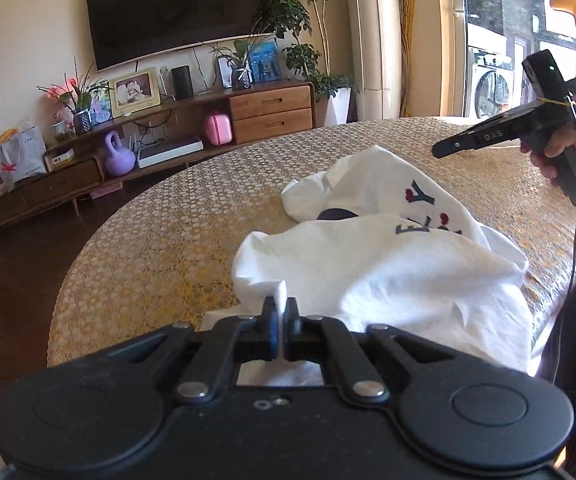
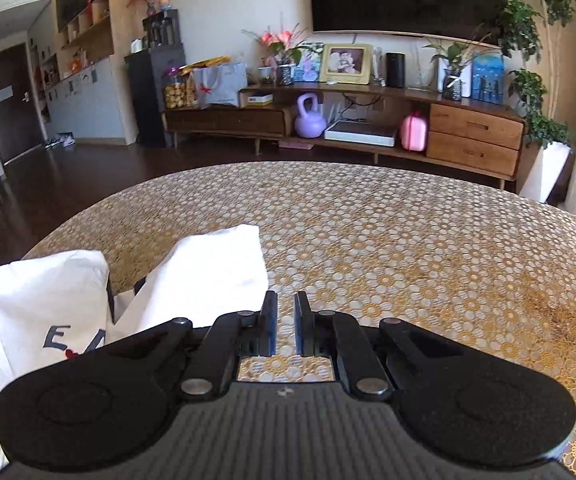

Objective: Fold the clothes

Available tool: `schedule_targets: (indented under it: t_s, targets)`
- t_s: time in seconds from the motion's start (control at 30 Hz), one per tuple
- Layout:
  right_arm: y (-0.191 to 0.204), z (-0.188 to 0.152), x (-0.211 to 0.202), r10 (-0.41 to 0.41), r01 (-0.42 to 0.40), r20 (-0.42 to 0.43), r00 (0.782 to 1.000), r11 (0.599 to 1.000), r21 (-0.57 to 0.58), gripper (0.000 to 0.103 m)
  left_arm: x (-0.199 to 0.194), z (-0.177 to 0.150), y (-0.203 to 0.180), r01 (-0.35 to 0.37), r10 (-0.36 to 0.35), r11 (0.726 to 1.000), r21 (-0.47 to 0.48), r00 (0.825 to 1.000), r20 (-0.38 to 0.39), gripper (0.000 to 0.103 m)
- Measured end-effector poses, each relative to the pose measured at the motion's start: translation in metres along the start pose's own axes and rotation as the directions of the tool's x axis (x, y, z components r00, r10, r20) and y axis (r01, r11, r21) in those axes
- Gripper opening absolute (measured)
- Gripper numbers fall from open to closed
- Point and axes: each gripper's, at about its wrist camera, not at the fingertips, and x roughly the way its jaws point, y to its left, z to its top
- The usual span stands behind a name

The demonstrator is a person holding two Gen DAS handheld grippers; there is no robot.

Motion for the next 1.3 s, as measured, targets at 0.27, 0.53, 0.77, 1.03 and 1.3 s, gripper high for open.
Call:
schedule_targets:
  t_s: [0.27,0.53,0.77,1.03,1.3]
  targets:
    - [0.051,0.018,0.032,0.074,-0.071,0.036,0.997,0.995,-0.070,0.076,-0.026,-0.040,0.000,-0.024,0.017,0.997,-0.070,0.995,-0.102,0.103]
    - [0.064,0.017,0.081,0.094,-0.091,-0.071,0.993,0.995,0.035,0.043,-0.035,-0.065,-0.001,-0.012,-0.007,0.994,-0.107,0.984,-0.178,0.103]
    - [0.032,0.006,0.051,0.030,-0.027,-0.024,0.999,0.994,0.110,0.003,-0.035,-0.070,-0.012,0.005,-0.022,0.996,-0.088,0.982,-0.187,0.103]
    - [0.001,-0.004,-0.005,0.050,-0.051,0.009,0.999,0.996,0.074,0.003,-0.034,-0.064,-0.014,0.009,-0.019,0.998,-0.066,0.987,-0.161,0.103]
    - [0.034,0.003,0.015,0.128,-0.129,-0.023,0.991,0.991,-0.036,0.058,-0.056,-0.038,0.016,-0.057,0.051,0.996,-0.063,0.994,-0.092,0.103]
